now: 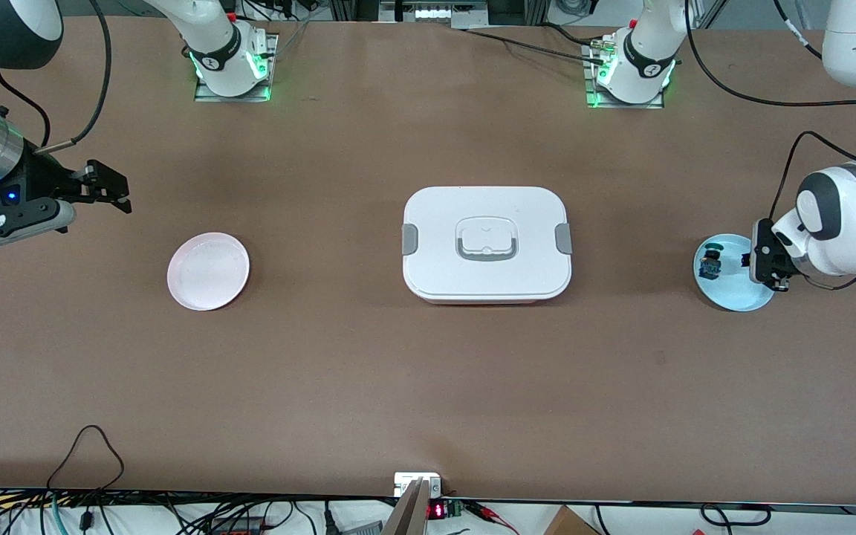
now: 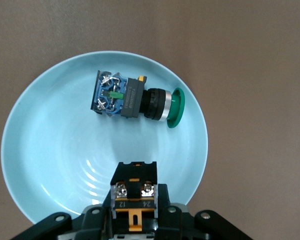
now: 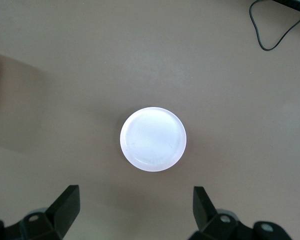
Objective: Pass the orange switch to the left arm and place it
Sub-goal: 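Lower the switch onto the blue plate and open the left gripper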
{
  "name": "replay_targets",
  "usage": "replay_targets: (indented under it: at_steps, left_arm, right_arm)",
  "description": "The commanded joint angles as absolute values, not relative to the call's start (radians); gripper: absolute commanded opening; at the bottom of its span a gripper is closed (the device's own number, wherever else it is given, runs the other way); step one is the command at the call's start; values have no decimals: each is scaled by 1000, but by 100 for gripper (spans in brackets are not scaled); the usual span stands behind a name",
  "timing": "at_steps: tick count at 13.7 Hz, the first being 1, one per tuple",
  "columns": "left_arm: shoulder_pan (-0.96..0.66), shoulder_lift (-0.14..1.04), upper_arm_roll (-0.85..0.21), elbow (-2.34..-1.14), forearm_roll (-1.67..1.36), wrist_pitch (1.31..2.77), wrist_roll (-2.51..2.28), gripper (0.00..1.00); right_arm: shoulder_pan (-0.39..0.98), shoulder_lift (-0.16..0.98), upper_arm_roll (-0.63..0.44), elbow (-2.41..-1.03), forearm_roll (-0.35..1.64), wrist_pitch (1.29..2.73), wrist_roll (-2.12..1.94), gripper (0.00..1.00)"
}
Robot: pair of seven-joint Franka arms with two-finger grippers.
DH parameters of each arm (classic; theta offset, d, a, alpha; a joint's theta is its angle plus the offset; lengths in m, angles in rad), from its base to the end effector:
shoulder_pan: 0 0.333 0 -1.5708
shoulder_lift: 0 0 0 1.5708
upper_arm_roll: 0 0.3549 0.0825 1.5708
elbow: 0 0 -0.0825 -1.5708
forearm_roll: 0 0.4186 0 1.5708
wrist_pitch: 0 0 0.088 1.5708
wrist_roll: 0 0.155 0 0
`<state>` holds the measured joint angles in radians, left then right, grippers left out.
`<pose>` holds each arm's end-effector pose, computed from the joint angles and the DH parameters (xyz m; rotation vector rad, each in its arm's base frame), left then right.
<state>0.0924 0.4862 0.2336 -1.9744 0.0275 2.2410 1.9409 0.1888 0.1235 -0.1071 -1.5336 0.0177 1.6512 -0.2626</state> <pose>0.5870 0.2016 0.1726 2.0319 -2.1977 -0.3099 0.6340 0.0581 0.5660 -3.0905 -0.5362 0.0075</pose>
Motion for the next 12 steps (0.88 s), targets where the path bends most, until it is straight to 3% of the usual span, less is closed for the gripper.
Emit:
replay_targets:
  at_steps: [1, 9, 10, 11, 12]
  left_arm:
    - [129, 520, 204, -1973, 46, 2287, 1968, 0]
    - [129, 563, 204, -1973, 29, 2310, 1967, 0]
    - [129, 564, 204, -1973, 29, 2315, 1967, 4]
    - [129, 565, 204, -1973, 29, 2315, 1967, 14]
    - [129, 563, 201, -1973, 28, 2315, 1962, 49]
  right_arm:
    - [190, 120, -95, -1525, 26, 1655, -255, 100]
    - [199, 123, -94, -1526, 32, 1680, -255, 100]
    - [199, 123, -94, -1526, 32, 1680, -255, 100]
    - [199, 123, -94, -1528, 32, 1678, -256, 100]
    - [199, 124, -94, -1528, 32, 1681, -255, 100]
